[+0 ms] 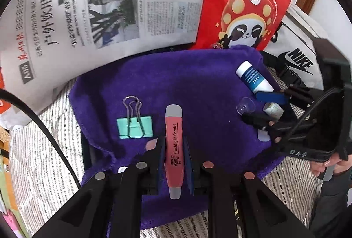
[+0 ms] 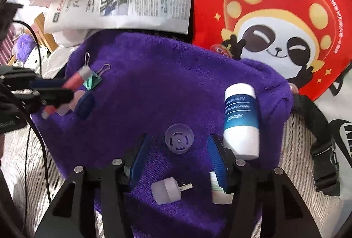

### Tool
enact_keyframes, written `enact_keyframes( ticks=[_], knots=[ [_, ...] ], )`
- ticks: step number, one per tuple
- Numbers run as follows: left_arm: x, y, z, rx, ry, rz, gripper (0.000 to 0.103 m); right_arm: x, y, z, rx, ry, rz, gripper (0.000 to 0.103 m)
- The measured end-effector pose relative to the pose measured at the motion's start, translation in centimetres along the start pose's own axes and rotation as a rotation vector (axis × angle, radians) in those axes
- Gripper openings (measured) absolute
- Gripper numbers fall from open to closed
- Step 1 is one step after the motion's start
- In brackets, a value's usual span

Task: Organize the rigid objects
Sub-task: 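Lower the marker by the clip with left gripper while right releases the clear cup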

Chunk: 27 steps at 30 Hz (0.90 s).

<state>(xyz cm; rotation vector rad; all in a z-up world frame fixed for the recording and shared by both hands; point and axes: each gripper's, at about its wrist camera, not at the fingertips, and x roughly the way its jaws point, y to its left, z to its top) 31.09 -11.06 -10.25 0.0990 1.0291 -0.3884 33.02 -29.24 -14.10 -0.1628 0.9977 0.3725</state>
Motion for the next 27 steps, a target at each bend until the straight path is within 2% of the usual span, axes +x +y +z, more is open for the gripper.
enact_keyframes(
  ticks=[8, 17, 27],
  knots=[
    [1.5, -2.3, -0.5, 0.054, 0.037, -0.014, 0.016, -3.3, -3.3, 0.1, 0.073, -0.057, -0.038, 0.054],
    [3.3, -2.5, -1.0, 0.08, 0.084, 0.048, 0.016, -5.1, -6.9, -0.4, 0.157, -0.074, -0.054, 0.055],
    [3.9, -2.4, -1.1, 0.095, 0.089, 0.093, 0.016, -6.1, -7.0, -0.6, 0.143, -0.082, -0.055, 0.055]
  ],
)
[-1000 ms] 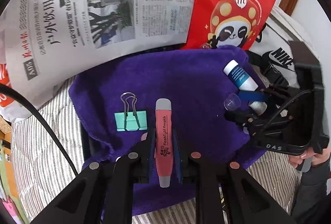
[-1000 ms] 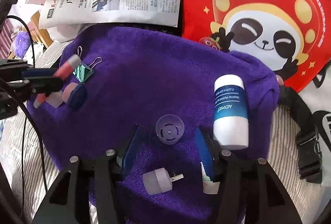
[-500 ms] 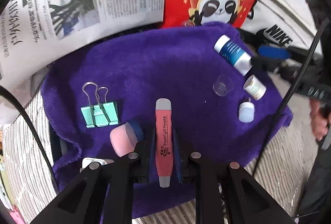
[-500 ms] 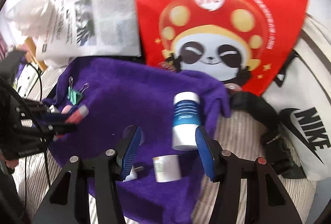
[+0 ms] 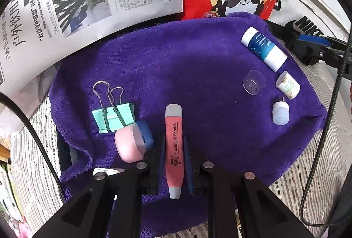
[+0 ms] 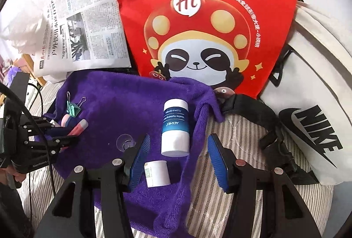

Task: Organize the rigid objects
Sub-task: 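Lower the marker by the clip with left gripper while right releases the clear cup, then pull both grippers back off the towel toward the black items on the bedspread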

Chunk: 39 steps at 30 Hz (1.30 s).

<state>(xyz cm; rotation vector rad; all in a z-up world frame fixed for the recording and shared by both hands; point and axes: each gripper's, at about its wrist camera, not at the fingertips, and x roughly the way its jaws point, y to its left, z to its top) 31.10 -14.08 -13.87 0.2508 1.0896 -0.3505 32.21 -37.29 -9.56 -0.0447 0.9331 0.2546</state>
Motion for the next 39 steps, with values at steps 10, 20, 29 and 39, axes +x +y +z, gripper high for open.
enact_keyframes(
  ticks=[10, 20, 29, 39],
  knots=[
    [0.6, -1.5, 0.5, 0.005, 0.017, 0.014, 0.018, -0.1, 0.8, 0.0, -0.023, 0.004, 0.015, 0.054],
    [-1.2, -2.0, 0.0, -0.01, 0.022, 0.023, 0.028, 1.4, 2.3, -0.2, -0.056, 0.067, 0.017, 0.054],
    [-6.1, -4.2, -3.7, 0.02, -0.02, 0.015, 0.032, -0.5, 2.9, 0.2, -0.069, 0.022, 0.037, 0.054],
    [-5.9, -4.7, -9.8, -0.119, -0.002, -0.063, 0.034, -4.5, 4.5, 0.4, -0.076, -0.036, 0.042, 0.054]
  ],
)
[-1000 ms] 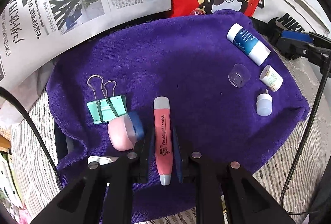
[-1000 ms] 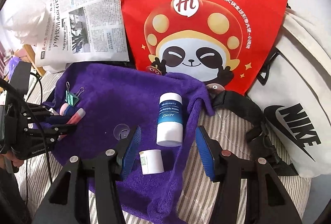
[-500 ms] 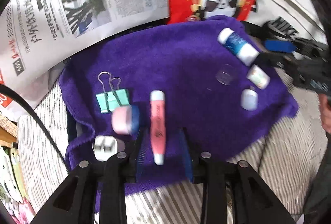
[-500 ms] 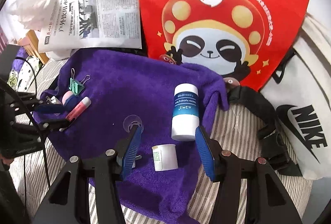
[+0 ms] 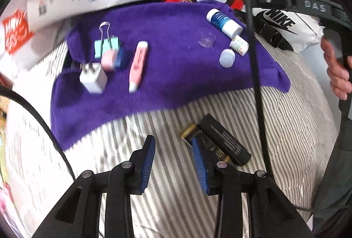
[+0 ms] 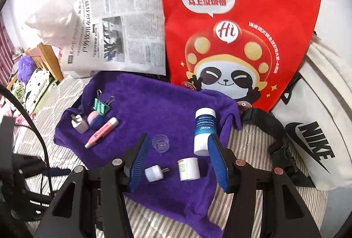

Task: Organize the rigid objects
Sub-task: 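Pull both grippers back off the towel toward the black items on the bedspread, then grasp the black-gold box with left gripper while right grasps the black stick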

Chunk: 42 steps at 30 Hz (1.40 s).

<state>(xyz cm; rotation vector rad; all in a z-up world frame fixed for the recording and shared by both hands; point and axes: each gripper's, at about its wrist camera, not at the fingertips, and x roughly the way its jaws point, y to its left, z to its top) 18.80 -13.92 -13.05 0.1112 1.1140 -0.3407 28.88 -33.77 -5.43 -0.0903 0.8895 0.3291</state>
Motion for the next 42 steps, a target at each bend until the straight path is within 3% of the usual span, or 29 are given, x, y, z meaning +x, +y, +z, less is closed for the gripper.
enact_keyframes(
  ticks=[4, 13, 24, 32, 34, 39, 42],
  knots=[
    [0.3, -0.5, -1.1, -0.022, 0.004, -0.019, 0.034, -1.5, 0.7, -1.1, -0.007, -0.011, 0.011, 0.054],
    [0.9, -2.0, -1.7, -0.047, -0.003, -0.057, 0.034, -3.1, -0.9, -8.3, 0.048, 0.044, -0.025, 0.055],
    [2.1, -4.8, -1.1, 0.053, 0.007, 0.044, 0.039, -4.7, -1.5, -15.4, 0.133, 0.06, -0.017, 0.054],
    [2.3, -3.3, -0.6, 0.02, -0.032, 0.096, 0.039, -2.8, 1.2, -16.5, 0.096, 0.099, 0.039, 0.054],
    [2.3, -3.5, -0.6, 0.037, -0.038, 0.084, 0.025, -2.3, 1.9, -16.4, 0.092, 0.106, 0.059, 0.054],
    [1.7, -2.2, -1.6, 0.023, -0.059, 0.044, 0.023, -1.4, 3.4, -15.8, 0.071, 0.109, 0.076, 0.054],
    [1.1, 0.1, -2.4, -0.01, -0.073, 0.127, 0.023, -0.3, 5.3, -15.2, 0.026, 0.12, 0.096, 0.054]
  ],
)
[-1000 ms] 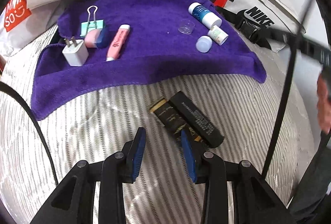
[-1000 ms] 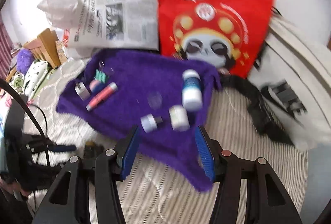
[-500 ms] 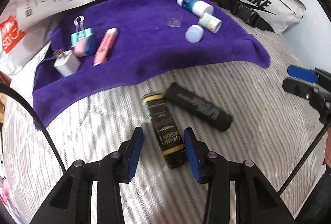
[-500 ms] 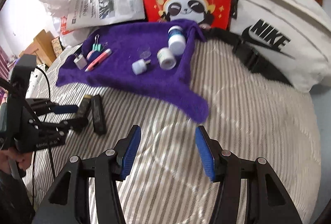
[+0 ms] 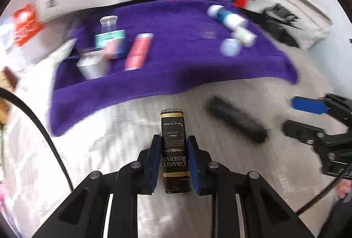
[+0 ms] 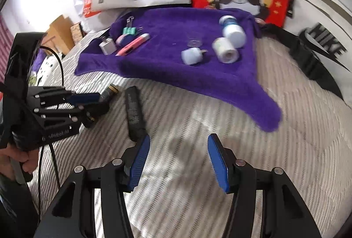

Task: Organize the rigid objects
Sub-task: 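Grasp the black-gold box with left gripper while right grasps the black stick, then carry the box over the towel with left gripper while right carries the stick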

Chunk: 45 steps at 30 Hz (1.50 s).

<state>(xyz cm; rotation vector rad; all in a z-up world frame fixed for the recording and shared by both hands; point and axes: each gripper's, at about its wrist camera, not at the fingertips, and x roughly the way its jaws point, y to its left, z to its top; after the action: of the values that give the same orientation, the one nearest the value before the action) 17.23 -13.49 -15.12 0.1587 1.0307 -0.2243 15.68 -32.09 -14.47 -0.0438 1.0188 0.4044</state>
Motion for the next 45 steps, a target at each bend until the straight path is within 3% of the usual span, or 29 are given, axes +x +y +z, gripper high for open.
enact_keyframes(
  ticks=[6, 11, 12, 15, 16, 28, 35, 38, 45],
  knots=[
    [-0.5, 5.7, -1.2, -0.096, 0.007, 0.02, 0.023, 2.8, 3.0, 1.1, -0.072, 0.037, 0.018, 0.054],
    [-0.6, 6.3, -1.8, -0.07, 0.001, 0.011, 0.023, 3.7, 4.5, 1.9, -0.128, 0.018, -0.015, 0.051],
    [-0.6, 6.3, -1.8, -0.07, -0.002, 0.013, 0.023, 3.9, 4.8, 2.0, -0.146, 0.013, -0.033, 0.049],
    [-0.7, 6.3, -1.8, -0.076, -0.007, 0.01, 0.024, 4.2, 5.6, 2.3, -0.186, 0.007, -0.036, 0.024],
    [-0.7, 6.3, -1.8, -0.073, -0.008, 0.008, 0.024, 4.1, 5.5, 2.4, -0.179, 0.016, -0.05, 0.022],
    [-1.1, 6.2, -2.0, -0.055, -0.013, 0.012, 0.024, 3.8, 6.0, 1.8, -0.172, 0.071, -0.096, 0.022],
    [-1.0, 6.3, -1.7, -0.064, -0.002, -0.005, 0.024, 4.0, 5.6, 2.3, -0.17, 0.072, -0.065, 0.022],
    [-1.4, 6.5, -1.8, -0.08, 0.008, -0.055, 0.023, 3.8, 5.2, 2.4, -0.144, 0.073, -0.039, 0.022],
    [-3.0, 6.8, -0.1, -0.087, -0.015, -0.076, 0.022, 1.3, 4.0, 4.3, -0.117, 0.032, -0.03, 0.022]
  ],
)
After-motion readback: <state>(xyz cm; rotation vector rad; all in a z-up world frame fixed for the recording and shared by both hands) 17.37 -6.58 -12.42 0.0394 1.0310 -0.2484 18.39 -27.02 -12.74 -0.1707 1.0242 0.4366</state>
